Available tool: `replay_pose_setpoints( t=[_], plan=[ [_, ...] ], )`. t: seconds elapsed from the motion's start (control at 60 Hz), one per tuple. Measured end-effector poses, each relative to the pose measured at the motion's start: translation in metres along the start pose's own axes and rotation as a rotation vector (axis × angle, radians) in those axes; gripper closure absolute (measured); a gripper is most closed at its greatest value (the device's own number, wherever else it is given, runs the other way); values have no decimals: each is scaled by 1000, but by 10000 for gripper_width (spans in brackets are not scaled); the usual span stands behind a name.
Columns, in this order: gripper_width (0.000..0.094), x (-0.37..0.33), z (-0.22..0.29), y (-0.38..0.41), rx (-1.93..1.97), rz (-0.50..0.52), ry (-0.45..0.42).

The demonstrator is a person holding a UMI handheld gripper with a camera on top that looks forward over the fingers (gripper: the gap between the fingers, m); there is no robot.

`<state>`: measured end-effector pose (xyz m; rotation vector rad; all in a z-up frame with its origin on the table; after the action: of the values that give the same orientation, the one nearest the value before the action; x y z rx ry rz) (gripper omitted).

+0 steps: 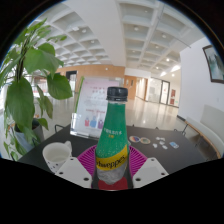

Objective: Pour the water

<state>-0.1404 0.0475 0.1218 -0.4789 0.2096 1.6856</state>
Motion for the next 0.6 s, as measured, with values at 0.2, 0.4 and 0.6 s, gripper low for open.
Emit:
replay_pose_setpoints(
  t=[0.2, 0.4, 0.6],
  plan=[
    [523, 12, -44, -10, 26, -13, 27],
    [286, 10, -52, -8, 57, 4, 91],
    [79, -38, -57, -19, 42, -50, 141]
  ],
)
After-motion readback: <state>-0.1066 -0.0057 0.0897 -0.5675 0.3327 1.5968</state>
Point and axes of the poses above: the point between the fingertips, and its own axes, seen from behind it with the camera up: y to the left, z up, x forward, the way the camera looks, the point moved 3 cm from there along -x, backward, against the way the camera looks, and after that the axes turned 12 degrees about y, right-handed, at the moved point
